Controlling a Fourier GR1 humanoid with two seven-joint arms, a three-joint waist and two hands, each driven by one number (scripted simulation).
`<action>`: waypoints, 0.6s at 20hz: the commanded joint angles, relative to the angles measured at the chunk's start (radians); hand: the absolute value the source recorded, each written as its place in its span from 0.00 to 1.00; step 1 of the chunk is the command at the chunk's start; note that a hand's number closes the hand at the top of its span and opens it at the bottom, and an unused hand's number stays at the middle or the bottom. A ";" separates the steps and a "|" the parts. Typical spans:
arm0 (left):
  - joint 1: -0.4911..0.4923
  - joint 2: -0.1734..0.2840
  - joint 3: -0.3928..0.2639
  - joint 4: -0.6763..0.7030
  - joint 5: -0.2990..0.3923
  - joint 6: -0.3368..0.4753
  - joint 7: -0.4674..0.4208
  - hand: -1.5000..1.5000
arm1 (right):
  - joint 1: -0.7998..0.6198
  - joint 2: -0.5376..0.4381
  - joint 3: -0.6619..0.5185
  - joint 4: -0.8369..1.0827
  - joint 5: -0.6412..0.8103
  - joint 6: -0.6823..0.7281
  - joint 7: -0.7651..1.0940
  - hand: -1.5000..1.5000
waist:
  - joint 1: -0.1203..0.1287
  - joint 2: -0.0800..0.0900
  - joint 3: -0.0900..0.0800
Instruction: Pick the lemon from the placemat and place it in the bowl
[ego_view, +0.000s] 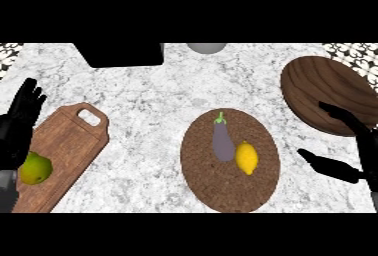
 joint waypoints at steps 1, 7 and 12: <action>0.031 -0.026 -0.022 0.007 -0.031 0.044 0.025 0.50 | 0.180 -0.005 0.120 -0.167 0.226 -0.156 0.107 0.00 | -0.006 -0.002 0.006; 0.003 -0.058 -0.044 -0.034 -0.062 0.072 0.061 0.50 | 0.341 -0.060 0.147 -0.476 0.485 -0.182 0.470 0.00 | 0.029 0.009 0.007; -0.003 -0.061 -0.028 0.000 -0.067 0.020 0.040 0.50 | 0.183 -0.094 0.066 -0.645 0.510 0.071 0.756 0.00 | 0.063 0.016 0.007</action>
